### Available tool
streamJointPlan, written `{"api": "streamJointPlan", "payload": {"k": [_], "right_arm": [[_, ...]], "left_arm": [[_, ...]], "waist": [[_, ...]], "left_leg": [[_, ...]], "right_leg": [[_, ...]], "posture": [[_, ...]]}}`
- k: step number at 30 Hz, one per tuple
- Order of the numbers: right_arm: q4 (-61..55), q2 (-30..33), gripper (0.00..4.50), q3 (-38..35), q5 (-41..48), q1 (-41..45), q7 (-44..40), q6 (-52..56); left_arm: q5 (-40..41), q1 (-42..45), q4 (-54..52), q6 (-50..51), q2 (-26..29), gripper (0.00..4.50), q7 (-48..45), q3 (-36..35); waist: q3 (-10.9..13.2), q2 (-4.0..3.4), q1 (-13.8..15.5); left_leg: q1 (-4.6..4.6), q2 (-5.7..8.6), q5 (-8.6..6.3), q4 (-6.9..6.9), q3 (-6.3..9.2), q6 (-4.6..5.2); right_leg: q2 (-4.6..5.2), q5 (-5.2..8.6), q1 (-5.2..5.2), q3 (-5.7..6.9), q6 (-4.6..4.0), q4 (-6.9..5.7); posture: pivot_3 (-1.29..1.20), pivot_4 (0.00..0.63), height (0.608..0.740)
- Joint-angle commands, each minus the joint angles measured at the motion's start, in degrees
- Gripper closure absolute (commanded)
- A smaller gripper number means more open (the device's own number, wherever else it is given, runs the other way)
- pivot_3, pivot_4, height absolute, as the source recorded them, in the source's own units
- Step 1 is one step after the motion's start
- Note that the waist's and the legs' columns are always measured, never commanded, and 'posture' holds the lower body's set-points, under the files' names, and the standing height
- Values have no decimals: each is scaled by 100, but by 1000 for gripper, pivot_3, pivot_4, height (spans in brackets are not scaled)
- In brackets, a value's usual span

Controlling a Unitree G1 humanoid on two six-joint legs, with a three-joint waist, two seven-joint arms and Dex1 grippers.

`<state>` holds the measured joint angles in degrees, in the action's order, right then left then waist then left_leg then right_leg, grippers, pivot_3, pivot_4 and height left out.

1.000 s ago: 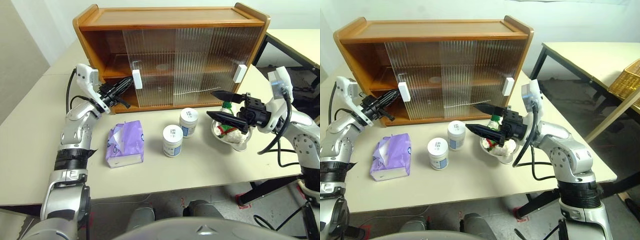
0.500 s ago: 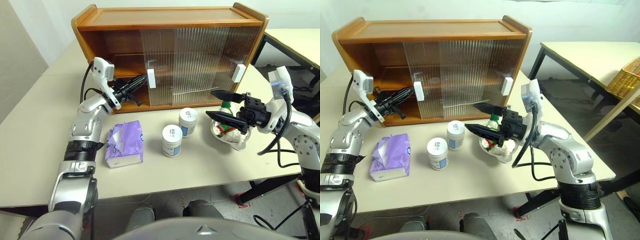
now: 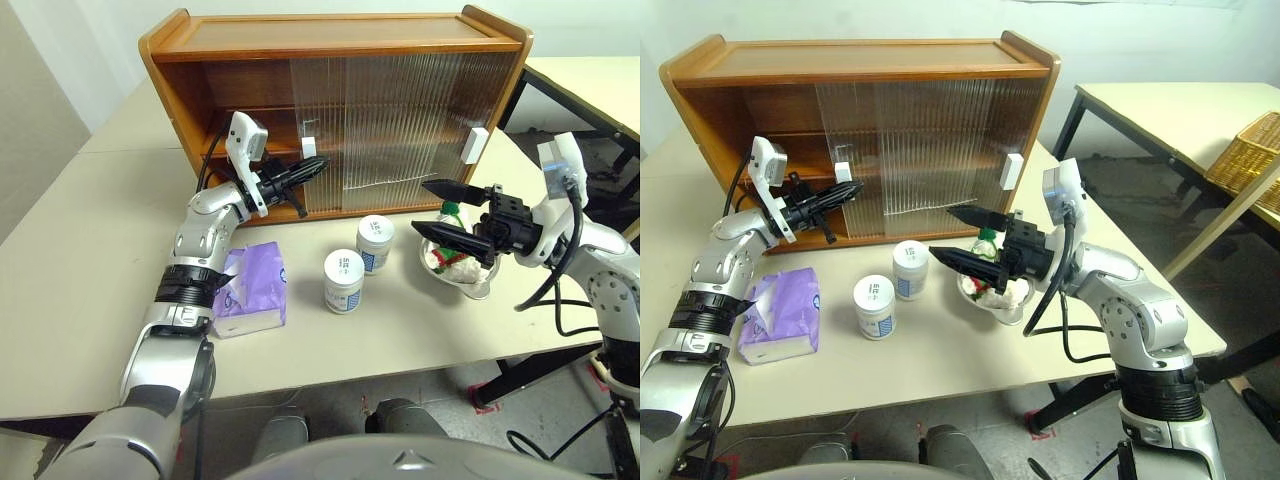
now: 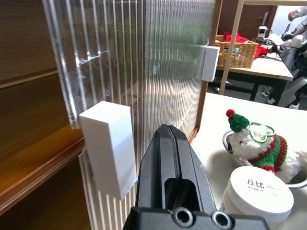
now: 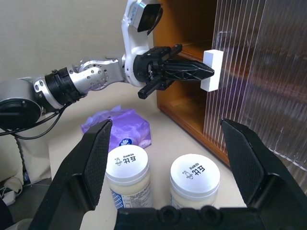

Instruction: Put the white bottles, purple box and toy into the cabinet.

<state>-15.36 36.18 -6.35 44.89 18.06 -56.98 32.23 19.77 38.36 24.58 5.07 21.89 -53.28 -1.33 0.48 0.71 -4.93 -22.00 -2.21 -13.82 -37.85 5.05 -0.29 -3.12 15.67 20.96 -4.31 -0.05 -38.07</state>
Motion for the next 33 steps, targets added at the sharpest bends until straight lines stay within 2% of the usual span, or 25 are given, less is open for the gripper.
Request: {"api": "streamJointPlan", "payload": {"k": [1,8,12,19,33], "right_arm": [[-85,31,0,-116,39,-46,19,16],[-12,30,0,-53,16,19,-13,10],[73,22,0,-1,-6,110,-66,10],[174,4,0,48,-45,205,-145,5],[-95,71,0,-100,51,41,12,110]], "left_arm": [[39,-15,-106,47,49,4480,51,-138],[351,-889,-1332,594,361,4480,263,-461],[427,-1188,-1609,757,507,4480,493,-694],[66,-788,-976,460,397,4480,1018,-714],[-278,-195,-32,79,141,4480,815,-292]], "waist": [[0,-1,-9],[0,-2,-59],[0,-2,-51],[0,-2,43],[0,-2,6]], "left_leg": [[-1,0,0,0,0,1],[-11,2,-7,5,-4,12],[-18,3,-9,5,-4,13],[-15,2,-9,0,-4,13],[-16,2,-11,-1,-5,15]], "right_leg": [[0,1,1,0,1,0],[-2,8,8,1,3,9],[-2,9,15,2,0,10],[-1,4,13,0,-7,9],[-1,1,13,-5,0,10]], "posture": [[-211,0,740],[-186,0,740],[-176,0,740],[-168,0,740],[-209,0,740]]}}
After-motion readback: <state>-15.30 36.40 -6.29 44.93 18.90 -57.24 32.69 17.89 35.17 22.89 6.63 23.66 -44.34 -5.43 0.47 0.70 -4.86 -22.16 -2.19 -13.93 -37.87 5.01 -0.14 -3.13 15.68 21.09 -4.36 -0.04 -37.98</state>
